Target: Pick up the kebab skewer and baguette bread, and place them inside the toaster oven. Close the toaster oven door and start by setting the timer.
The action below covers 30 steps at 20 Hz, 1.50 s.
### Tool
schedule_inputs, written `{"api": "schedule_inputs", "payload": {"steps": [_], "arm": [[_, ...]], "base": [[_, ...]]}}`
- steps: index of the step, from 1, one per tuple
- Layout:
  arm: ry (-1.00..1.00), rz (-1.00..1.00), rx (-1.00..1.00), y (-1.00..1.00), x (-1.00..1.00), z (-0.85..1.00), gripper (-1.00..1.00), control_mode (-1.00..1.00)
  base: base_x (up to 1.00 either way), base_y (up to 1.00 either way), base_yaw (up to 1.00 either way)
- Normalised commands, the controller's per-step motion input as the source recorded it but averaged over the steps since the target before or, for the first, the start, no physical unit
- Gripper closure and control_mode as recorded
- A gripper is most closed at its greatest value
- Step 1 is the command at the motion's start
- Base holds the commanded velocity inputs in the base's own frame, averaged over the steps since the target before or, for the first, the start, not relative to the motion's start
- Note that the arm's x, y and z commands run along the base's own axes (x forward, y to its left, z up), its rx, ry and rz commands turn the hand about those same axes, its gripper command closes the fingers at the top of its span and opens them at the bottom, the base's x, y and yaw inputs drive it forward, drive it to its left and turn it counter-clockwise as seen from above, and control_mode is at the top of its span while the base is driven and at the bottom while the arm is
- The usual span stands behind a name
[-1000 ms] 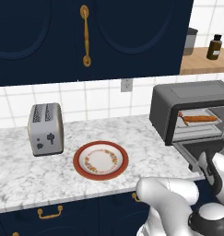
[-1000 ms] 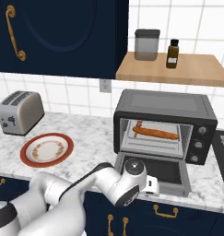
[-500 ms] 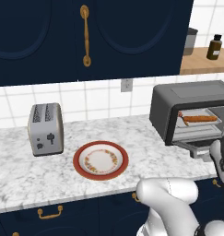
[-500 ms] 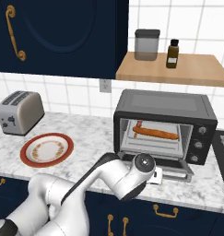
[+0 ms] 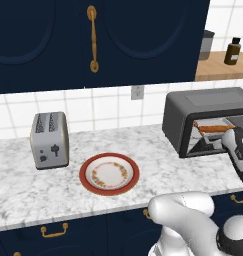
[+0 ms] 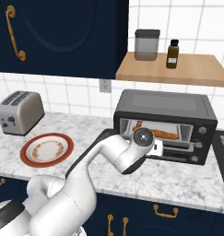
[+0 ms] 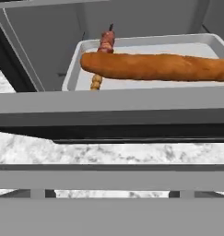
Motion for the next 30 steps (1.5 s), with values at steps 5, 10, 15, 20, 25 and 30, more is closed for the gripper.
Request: {"api": "schedule_inputs", "payload": {"steps": [5, 10, 15, 20, 25, 30], "arm": [[-0.14, -0.09, 0.00, 0.58, 0.98, 0.00, -1.00, -1.00], [-0.11, -0.05, 0.00, 0.20, 0.95, 0.20, -1.00, -1.00], [-0.05, -0.03, 0.00, 0.00, 0.62, 0.19, -1.00, -1.00], [0.00, -0.02, 0.00, 0.00, -0.20, 0.16, -1.00, -1.00], [-0.01, -0.03, 0.00, -0.14, -0.44, 0.47, -1.00, -1.00], [0.00, -0.03, 0.00, -0.65, -0.46, 0.35, -1.00, -1.00]], "base": [[0.00, 0.00, 0.00], [0.00, 0.00, 0.00], [0.00, 0.00, 0.00], [0.00, 0.00, 0.00], [0.00, 0.00, 0.00], [0.00, 0.00, 0.00]]}}
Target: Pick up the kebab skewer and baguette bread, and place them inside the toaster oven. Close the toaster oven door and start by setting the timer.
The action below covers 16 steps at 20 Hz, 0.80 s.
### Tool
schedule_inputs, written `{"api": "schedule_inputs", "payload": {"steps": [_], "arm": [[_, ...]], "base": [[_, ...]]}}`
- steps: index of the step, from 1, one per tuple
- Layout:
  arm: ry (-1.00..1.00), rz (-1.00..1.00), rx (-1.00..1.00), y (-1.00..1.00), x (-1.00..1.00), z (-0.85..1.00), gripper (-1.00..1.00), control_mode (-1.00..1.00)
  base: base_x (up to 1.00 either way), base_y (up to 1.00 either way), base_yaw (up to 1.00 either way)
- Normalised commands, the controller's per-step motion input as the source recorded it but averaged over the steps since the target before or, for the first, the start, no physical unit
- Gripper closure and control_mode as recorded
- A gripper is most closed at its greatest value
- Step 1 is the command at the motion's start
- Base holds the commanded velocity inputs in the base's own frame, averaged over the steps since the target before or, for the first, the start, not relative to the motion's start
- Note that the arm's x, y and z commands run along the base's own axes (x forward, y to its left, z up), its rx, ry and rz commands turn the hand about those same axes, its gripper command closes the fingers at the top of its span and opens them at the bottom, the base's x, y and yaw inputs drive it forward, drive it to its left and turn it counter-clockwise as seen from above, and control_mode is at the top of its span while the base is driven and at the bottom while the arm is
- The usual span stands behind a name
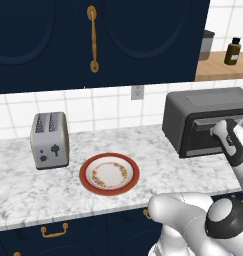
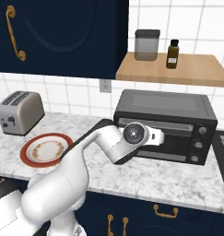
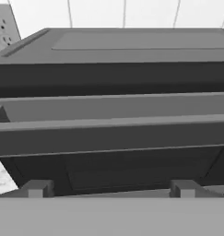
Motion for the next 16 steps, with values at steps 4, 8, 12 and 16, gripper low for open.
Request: {"api": "schedule_inputs", "payload": {"steps": [4, 8, 12, 16], "arm": [[-0.03, -0.05, 0.00, -0.85, -0.53, 0.19, -1.00, -1.00], [-0.26, -0.05, 0.00, -0.84, -0.22, 0.19, -1.00, -1.00], [-0.32, -0.09, 0.01, -0.81, 0.00, 0.23, -1.00, -1.00], [-0.31, -0.02, 0.00, -0.50, 0.03, 0.16, -1.00, -1.00]], "base": [[0.00, 0.00, 0.00], [0.00, 0.00, 0.00], [0.00, 0.00, 0.00], [0.00, 0.00, 0.00]]}}
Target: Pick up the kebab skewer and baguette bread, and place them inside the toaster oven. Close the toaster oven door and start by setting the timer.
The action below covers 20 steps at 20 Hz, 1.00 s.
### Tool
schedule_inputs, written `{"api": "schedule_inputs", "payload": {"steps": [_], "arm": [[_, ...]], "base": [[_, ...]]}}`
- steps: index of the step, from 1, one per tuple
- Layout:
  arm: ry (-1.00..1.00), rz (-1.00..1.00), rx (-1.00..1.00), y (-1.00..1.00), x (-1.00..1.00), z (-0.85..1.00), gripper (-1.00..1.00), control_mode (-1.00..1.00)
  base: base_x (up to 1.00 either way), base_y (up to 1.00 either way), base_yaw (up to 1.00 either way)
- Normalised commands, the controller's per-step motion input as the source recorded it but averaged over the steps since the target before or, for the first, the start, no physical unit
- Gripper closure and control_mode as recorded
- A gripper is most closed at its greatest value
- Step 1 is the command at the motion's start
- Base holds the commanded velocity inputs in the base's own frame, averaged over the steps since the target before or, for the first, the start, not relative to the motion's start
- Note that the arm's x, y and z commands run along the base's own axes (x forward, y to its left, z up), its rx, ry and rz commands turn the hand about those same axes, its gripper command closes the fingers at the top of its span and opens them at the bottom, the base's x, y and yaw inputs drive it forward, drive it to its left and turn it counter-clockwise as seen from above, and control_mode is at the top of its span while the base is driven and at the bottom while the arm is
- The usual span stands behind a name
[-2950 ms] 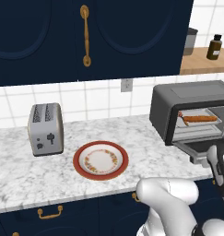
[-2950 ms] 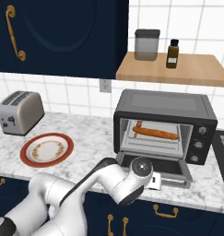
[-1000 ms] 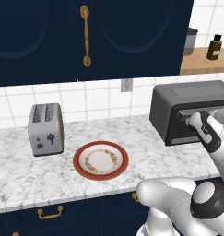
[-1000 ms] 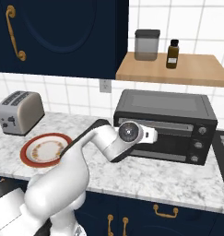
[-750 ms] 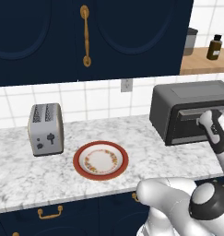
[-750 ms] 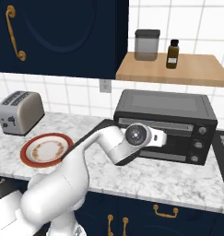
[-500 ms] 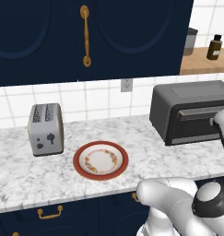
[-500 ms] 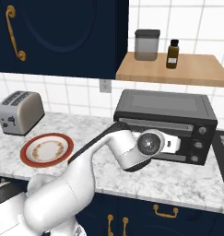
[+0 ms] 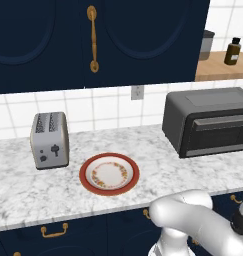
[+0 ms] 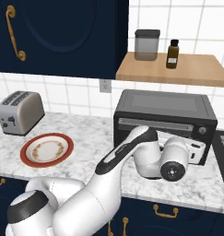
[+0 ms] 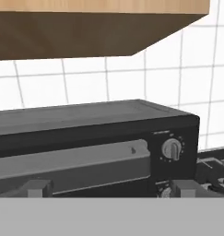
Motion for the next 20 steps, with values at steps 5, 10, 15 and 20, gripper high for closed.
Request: {"api": "schedule_inputs", "payload": {"steps": [5, 10, 15, 20], "arm": [[-0.19, 0.00, -0.14, -0.32, 0.04, 0.02, -1.00, -1.00], [-0.10, 0.04, -0.16, -0.65, 0.05, 0.00, -1.00, -1.00], [-0.03, 0.09, -0.13, -0.46, 0.10, 0.00, -1.00, -1.00], [0.00, 0.00, 0.00, -0.12, 0.30, 0.00, -1.00, -1.00]], "base": [[0.00, 0.00, 0.00], [0.00, 0.00, 0.00], [0.00, 0.00, 0.00], [0.00, 0.00, 0.00]]}}
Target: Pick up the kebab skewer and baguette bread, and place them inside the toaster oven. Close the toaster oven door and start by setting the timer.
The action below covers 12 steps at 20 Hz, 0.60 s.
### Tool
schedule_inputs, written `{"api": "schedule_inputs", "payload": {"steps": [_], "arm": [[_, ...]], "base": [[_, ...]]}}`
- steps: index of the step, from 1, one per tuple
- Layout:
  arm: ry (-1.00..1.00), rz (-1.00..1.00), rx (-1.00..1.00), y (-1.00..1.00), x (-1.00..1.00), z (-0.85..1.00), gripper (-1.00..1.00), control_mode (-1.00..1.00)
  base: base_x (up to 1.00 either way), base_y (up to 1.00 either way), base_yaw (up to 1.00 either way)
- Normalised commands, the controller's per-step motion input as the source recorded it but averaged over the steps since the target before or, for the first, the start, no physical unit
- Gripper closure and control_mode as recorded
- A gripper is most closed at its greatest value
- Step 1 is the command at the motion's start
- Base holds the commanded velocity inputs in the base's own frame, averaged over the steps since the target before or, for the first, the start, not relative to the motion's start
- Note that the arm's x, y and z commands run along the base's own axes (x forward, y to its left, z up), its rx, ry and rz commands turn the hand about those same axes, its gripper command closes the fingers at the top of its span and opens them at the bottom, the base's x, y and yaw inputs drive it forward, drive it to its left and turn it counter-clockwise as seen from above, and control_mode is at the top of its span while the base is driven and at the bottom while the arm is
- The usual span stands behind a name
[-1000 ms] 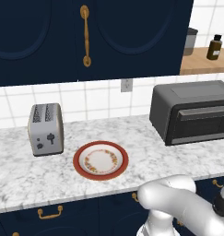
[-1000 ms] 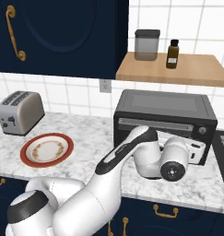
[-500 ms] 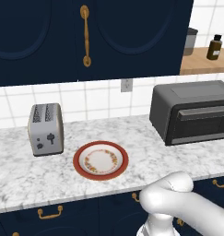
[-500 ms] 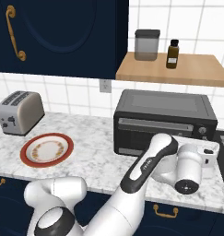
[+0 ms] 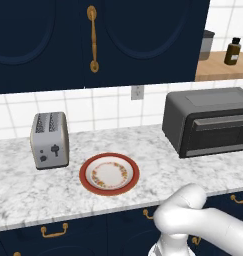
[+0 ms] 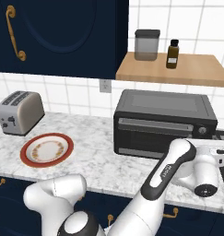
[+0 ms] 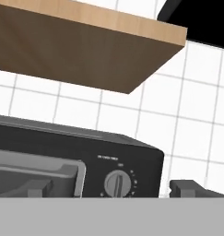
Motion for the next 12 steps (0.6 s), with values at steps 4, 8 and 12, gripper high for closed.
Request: {"api": "schedule_inputs", "payload": {"steps": [4, 8, 12], "arm": [[0.00, 0.00, 0.00, -0.08, 0.39, 0.00, -1.00, -1.00], [-0.01, 0.00, 0.00, -0.10, 0.29, 0.00, -1.00, -1.00], [-0.04, 0.00, 0.00, -0.16, 0.22, 0.00, -1.00, -1.00]], "base": [[0.00, 0.00, 0.00], [0.00, 0.00, 0.00], [0.00, 0.00, 0.00]]}}
